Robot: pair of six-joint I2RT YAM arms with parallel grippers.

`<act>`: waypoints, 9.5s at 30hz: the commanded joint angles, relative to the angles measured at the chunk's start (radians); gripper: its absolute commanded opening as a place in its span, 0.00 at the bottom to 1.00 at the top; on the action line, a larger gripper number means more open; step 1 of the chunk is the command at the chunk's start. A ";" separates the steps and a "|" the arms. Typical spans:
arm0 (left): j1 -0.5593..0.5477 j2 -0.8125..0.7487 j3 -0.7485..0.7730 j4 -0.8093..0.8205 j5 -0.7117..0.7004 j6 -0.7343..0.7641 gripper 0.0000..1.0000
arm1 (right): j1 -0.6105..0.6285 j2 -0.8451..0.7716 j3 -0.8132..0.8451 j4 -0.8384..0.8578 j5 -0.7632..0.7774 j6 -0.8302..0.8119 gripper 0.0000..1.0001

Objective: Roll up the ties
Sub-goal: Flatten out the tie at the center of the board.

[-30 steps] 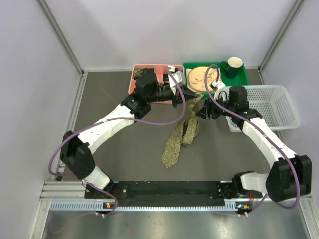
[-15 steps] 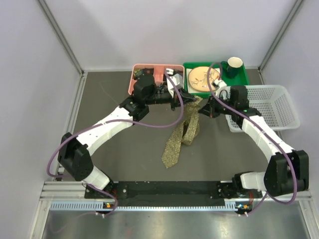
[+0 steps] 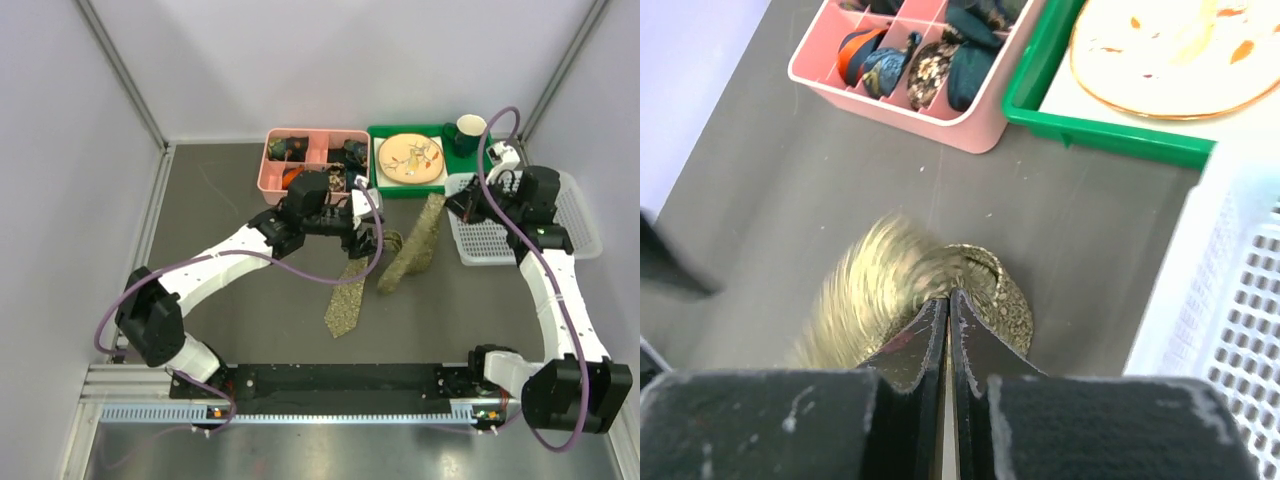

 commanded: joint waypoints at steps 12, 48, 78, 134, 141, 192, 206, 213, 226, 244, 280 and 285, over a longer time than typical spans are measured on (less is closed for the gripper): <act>-0.003 0.176 -0.096 -0.156 -0.482 -0.124 0.81 | -0.027 -0.136 0.094 -0.024 0.072 0.024 0.00; -0.383 0.202 -0.049 0.382 -0.265 -0.240 0.00 | -0.037 0.057 0.612 0.108 0.272 0.254 0.00; 0.551 -0.806 -0.237 -0.547 -0.779 -0.152 0.93 | 0.961 0.758 0.715 0.052 0.137 0.271 0.47; 0.602 0.025 -0.205 -1.163 -0.222 0.767 0.94 | 0.691 -0.239 -0.643 -0.389 1.065 -1.146 0.00; 0.457 -0.107 -0.384 -1.057 -0.374 0.780 0.99 | 0.708 -0.230 -0.681 -0.334 1.065 -1.163 0.00; 0.505 0.078 -0.406 -0.800 -0.454 0.783 0.69 | 0.283 -0.361 -0.521 -0.559 0.906 -1.583 0.00; 0.517 0.026 -0.406 -0.848 -0.404 0.792 0.73 | 0.140 -0.405 -0.184 -0.991 0.509 -1.337 0.57; 0.523 0.037 -0.343 -0.888 -0.358 0.810 0.75 | -0.314 -0.175 -0.141 -1.039 0.358 -1.665 0.53; 0.531 0.067 -0.298 -0.896 -0.347 0.821 0.78 | -0.444 0.000 -0.186 -0.875 0.192 -1.932 0.56; 0.546 0.083 -0.272 -0.912 -0.324 0.838 0.79 | -0.445 0.108 -0.391 -0.565 0.180 -1.950 0.41; 0.465 0.073 -0.246 -0.962 -0.295 0.853 0.96 | -0.470 -0.080 -0.114 -0.916 0.370 -1.763 0.81; 0.411 0.109 -0.248 -0.931 -0.296 0.832 0.99 | -0.487 -0.052 -0.050 -0.924 0.341 -1.738 0.88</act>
